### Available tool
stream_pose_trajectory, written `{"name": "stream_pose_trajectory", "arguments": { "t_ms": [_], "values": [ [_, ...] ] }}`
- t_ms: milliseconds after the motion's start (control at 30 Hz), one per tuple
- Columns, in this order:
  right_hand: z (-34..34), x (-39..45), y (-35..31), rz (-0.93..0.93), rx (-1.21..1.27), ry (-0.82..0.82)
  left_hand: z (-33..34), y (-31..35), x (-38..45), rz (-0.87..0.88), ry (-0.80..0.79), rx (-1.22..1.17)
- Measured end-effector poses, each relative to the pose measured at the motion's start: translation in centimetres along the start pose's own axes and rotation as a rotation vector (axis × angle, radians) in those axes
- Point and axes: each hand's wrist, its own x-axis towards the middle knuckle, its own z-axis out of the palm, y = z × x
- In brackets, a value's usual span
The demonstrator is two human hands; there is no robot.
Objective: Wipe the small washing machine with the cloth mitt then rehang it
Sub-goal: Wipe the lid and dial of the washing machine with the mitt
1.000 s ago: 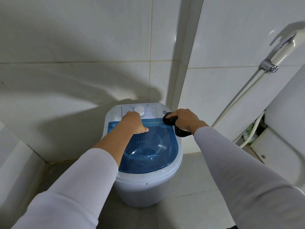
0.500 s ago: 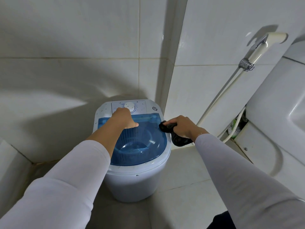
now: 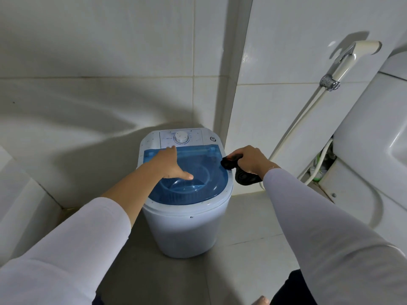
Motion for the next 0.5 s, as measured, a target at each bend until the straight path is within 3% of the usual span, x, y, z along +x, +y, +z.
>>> {"name": "stream_pose_trajectory", "arguments": {
  "t_ms": [200,500],
  "values": [
    [1.6,-0.9,0.1,0.017,0.035,-0.009,2.4,-0.8,-1.4,0.036,-0.062,0.092],
    [2.2,-2.6,0.5,0.05,0.025,0.012,3.0,-0.8,-1.5,0.051,-0.019,0.129]
  ]
}}
